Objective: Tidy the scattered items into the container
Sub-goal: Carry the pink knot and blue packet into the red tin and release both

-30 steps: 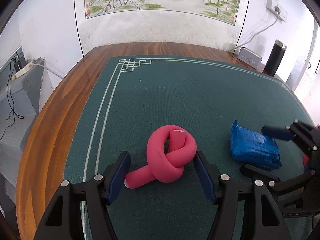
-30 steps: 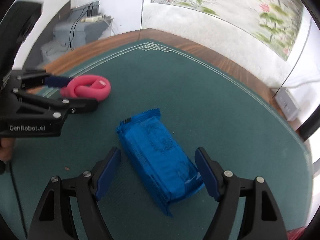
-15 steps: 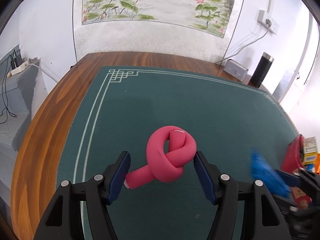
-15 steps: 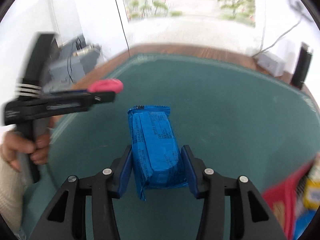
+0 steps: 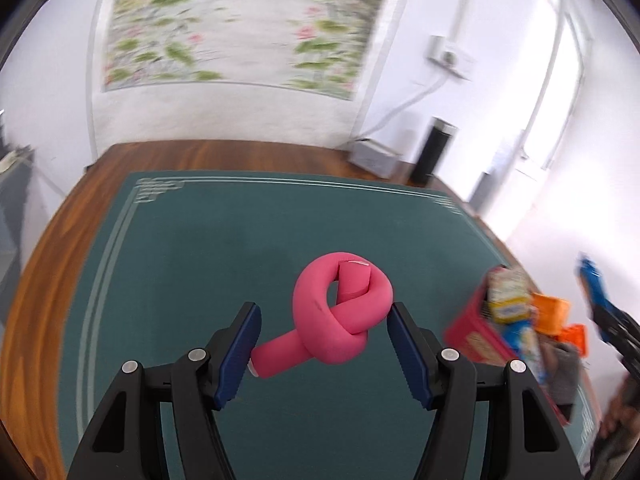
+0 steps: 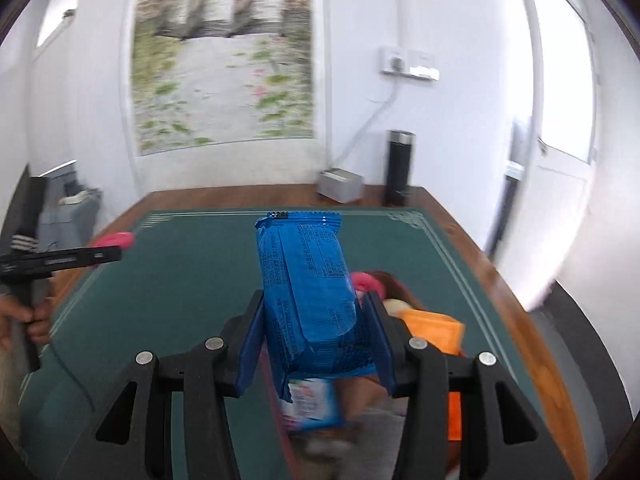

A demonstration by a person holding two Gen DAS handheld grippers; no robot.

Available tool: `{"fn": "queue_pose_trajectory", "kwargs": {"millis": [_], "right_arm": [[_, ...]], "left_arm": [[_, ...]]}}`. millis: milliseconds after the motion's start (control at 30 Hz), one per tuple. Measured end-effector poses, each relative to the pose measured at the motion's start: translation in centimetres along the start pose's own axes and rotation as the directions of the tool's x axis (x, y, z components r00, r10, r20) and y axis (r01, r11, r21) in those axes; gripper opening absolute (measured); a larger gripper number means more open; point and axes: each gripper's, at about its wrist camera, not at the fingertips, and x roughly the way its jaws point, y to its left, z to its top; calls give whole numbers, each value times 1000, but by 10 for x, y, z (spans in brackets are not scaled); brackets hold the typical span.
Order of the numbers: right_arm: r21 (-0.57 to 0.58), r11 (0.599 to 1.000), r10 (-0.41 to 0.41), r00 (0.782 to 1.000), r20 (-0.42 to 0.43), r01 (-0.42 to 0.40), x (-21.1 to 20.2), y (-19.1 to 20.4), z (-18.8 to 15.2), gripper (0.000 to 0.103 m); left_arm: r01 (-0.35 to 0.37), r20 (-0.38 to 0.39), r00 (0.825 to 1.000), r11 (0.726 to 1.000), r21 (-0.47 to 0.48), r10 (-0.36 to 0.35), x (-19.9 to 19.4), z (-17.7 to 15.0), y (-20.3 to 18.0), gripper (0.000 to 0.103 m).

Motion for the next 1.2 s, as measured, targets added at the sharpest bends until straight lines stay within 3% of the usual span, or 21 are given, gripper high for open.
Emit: {"fn": "queue_pose_trajectory", "kwargs": {"millis": [333,467,567,667,900,1100,1200], "right_arm": [[-32,999,-16,994,-105,13,55,-14,-8,52],[-5,1000,29,988,-149,-31,62,-23,-15,57],[37,997,74,992,-98,-71,41,-36,-13,73],[71,993,99,995,-25,-97,15,-47,-10,78],[132,988,65,991,114,-80,-37,-65,-9,81],[159,985,39,988,148,-63,-50,-75,-15,81],[167,984,35,989,143,-59,-51,-78,-21,81]], "left_arm": [[142,-15,990,980,138,-142,-16,-19,-107,67],[193,-40,981,969,152,-189,-14,-30,-137,67],[231,-65,973,959,165,-223,-9,-39,-158,67],[272,-97,961,945,183,-258,-2,-46,-184,67],[337,-156,938,919,205,-310,19,-63,-235,67],[275,-151,958,931,242,-243,46,-76,-261,67],[298,-178,948,931,212,-263,57,-84,-263,67]]}}
